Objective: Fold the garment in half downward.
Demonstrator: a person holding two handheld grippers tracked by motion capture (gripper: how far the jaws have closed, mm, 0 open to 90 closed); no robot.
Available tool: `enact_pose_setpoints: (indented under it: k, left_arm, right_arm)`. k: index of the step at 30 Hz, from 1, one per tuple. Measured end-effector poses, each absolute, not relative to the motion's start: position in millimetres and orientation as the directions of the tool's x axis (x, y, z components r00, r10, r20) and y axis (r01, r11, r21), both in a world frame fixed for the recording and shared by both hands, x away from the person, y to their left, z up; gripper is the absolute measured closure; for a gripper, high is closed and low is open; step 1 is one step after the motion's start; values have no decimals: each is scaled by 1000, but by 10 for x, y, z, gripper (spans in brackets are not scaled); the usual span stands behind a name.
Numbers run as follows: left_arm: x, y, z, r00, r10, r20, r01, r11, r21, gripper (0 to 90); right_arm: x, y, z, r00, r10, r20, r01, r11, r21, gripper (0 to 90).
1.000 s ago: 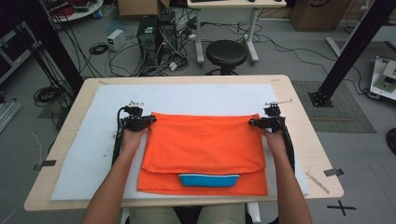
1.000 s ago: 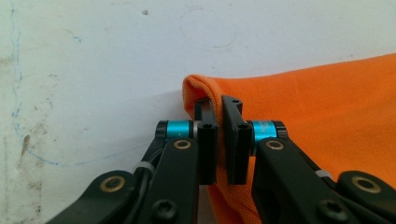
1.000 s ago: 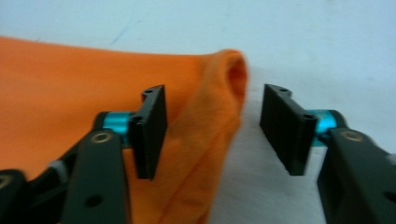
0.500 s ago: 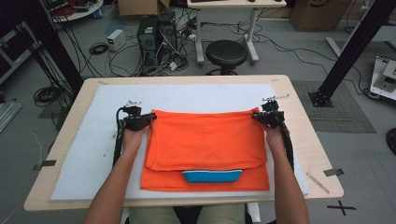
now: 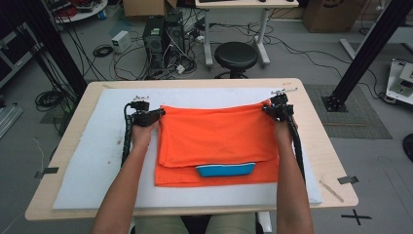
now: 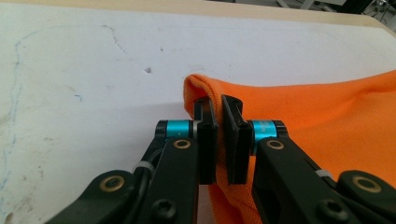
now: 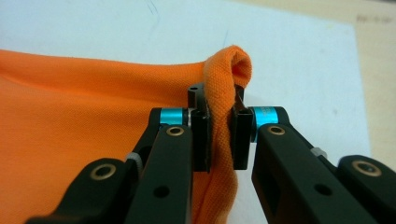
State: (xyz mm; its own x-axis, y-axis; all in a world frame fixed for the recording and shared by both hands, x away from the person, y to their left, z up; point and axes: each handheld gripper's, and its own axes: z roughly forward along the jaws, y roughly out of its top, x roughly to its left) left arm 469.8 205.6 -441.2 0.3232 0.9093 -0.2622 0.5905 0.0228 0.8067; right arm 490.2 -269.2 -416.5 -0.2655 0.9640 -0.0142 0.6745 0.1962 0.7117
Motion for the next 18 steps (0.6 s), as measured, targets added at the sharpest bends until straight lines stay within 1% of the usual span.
enact_pose_setpoints:
  k: [1,2,3,5,6,7,10,12,15,18]
  left_arm:
    - [4698,2056,-4427,321,912,-257,593,18,805,825]
    - [4698,2067,-4442,317,911,-263,595,25,803,760]
    - [4694,2082,-4443,315,910,-269,600,28,799,678]
    - [4660,2115,-4430,314,910,-270,597,31,801,557]
    - [4620,2136,-4416,321,909,-268,589,30,807,530]
    - [4591,2150,-4410,328,906,-267,585,27,811,505]
    - [4454,2196,-4405,346,903,-254,571,13,821,479]
    - [4348,2221,-4415,355,899,-258,561,16,827,473]
    - [4181,2235,-4419,382,890,-249,550,-3,835,472]
    - [4023,2211,-4415,422,875,-237,542,-33,840,496]
  right_arm:
    - [4902,-2693,-4190,-260,966,-4,679,186,711,814]
    - [4898,-2694,-4205,-259,966,6,683,179,708,791]
    - [4884,-2696,-4214,-260,966,16,680,171,713,730]
    - [4853,-2709,-4213,-260,966,16,674,169,719,597]
    - [4840,-2718,-4210,-258,966,14,674,170,719,573]
    - [4810,-2736,-4202,-255,967,4,675,175,716,530]
    - [4709,-2797,-4181,-235,972,-27,657,179,732,479]
    - [4646,-2852,-4173,-226,974,-10,655,160,739,465]
    - [4505,-2930,-4156,-222,975,33,640,120,759,468]
    - [4357,-2966,-4155,-247,967,60,631,113,767,504]
